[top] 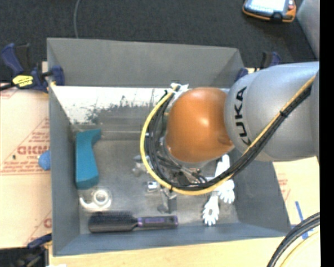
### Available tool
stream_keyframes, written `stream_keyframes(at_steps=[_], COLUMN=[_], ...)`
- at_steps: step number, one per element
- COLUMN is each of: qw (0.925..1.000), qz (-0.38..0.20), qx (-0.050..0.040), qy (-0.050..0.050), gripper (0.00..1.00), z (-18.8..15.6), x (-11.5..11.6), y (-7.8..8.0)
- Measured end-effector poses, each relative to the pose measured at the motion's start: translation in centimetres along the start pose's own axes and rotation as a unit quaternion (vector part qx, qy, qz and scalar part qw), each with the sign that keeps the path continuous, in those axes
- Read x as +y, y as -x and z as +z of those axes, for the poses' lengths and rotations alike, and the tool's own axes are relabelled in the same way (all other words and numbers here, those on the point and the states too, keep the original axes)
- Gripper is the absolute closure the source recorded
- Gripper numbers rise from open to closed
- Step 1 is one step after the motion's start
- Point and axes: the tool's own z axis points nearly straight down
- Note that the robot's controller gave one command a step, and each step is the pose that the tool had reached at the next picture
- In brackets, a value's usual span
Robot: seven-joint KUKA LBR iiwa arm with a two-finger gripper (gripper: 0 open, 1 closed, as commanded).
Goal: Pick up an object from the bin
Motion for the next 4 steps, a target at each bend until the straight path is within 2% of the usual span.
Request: stream_keyframes(at_steps=[1, 2, 3, 4], qw=[0.9991, 1.0, 0.9991, 0.9998], qz=[0.043, 0.005, 0.041, 0.021], qx=[-0.0002, -0.007, 0.0035, -0.0083], qy=[-0.001, -0.002, -0.001, -0.002], gripper=[0.0, 0.0, 0.0, 0.0], z=[9.0, 3.1, 5.9, -2.5], x=[6.9, 7.5, 7.0, 5.0], y=[1.6, 5.5, 2.6, 5.9])
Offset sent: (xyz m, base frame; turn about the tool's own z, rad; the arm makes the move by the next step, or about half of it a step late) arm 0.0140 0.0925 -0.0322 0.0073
